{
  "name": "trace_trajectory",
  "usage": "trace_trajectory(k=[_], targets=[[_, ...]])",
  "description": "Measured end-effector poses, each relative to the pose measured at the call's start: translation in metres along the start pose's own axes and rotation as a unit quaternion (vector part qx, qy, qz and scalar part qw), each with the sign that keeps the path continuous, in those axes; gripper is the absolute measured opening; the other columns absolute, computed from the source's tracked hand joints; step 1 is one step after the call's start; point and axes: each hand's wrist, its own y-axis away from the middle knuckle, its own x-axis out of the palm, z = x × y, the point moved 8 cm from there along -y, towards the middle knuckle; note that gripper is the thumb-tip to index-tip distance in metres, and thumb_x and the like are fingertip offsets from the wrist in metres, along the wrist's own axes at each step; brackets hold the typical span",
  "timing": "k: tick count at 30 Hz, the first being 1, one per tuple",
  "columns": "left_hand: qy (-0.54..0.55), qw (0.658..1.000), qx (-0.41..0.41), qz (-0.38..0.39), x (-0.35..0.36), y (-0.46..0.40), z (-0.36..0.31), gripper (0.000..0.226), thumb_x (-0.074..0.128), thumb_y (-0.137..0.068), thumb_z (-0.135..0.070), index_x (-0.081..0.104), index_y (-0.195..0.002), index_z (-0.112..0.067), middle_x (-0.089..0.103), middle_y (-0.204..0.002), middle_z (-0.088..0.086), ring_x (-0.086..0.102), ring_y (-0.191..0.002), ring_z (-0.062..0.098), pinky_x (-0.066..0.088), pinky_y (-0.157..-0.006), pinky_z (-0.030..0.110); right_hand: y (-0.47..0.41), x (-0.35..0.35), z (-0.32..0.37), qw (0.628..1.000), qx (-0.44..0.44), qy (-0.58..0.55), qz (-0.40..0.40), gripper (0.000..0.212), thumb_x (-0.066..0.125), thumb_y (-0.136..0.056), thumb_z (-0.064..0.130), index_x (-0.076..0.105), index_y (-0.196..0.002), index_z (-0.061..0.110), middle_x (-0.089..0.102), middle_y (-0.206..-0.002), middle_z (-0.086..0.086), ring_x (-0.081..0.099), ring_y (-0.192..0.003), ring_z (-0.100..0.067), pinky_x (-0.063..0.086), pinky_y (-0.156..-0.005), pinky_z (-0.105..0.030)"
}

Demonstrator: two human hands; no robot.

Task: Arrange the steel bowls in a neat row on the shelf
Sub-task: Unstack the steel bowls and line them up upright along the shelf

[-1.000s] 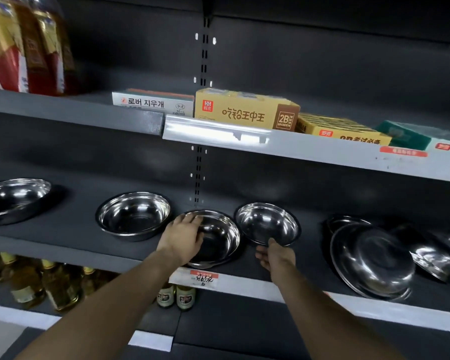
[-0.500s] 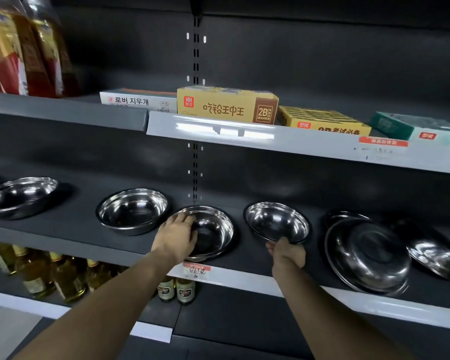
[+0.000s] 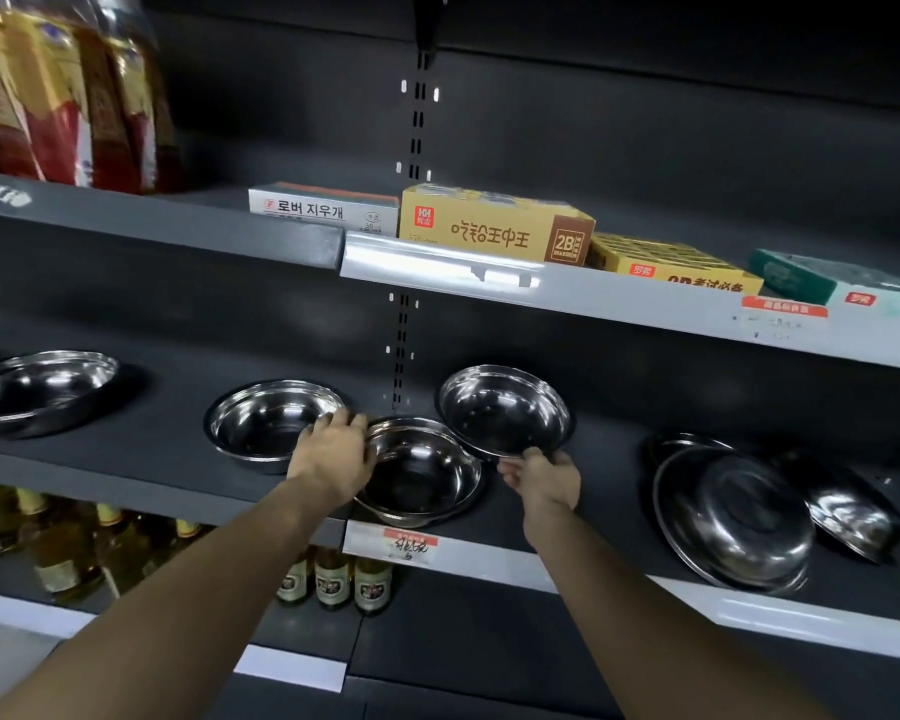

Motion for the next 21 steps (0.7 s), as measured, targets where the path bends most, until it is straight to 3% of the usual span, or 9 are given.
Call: trace_trajectory(k=[4, 14, 21], targets=[[0.006, 1.0, -0.012, 0.003, 0.001, 0.005, 0.017, 0.051, 0.042, -0.098, -0.041, 0.04, -0.144, -0.019, 0.045, -0.143, 0.007, 0.043, -0.132, 0.03, 0.035, -0.11, 0.042, 0.013, 0.025, -0.011, 0.999, 0.008, 0.006, 0.042, 0.014, 0.047, -0.095, 0.001, 0.057, -0.106, 0.003, 0.07, -0.069, -0.017, 0.065, -0.055, -0.023, 0.051, -0.054, -0.029], [0.017, 1.0, -0.023, 0.01, 0.005, 0.015, 0.034, 0.051, 0.04, -0.1, -0.039, 0.037, -0.146, -0.017, 0.041, -0.146, 0.007, 0.04, -0.134, 0.029, 0.035, -0.111, 0.043, 0.048, 0.053, -0.038, 0.979, 0.03, 0.122, 0.161, 0.014, 0.047, -0.095, 0.0, 0.06, -0.101, 0.001, 0.071, -0.069, -0.018, 0.068, -0.051, -0.017, 0.054, -0.047, -0.023], [0.018, 1.0, -0.011, 0.012, 0.009, 0.011, 0.034, 0.051, 0.038, -0.101, -0.039, 0.038, -0.146, -0.015, 0.043, -0.144, 0.008, 0.041, -0.134, 0.029, 0.035, -0.11, 0.042, 0.05, 0.046, -0.044, 0.97, 0.021, 0.183, 0.16, 0.017, 0.048, -0.095, 0.001, 0.062, -0.105, 0.001, 0.073, -0.065, -0.012, 0.067, -0.051, -0.015, 0.05, -0.046, -0.022]])
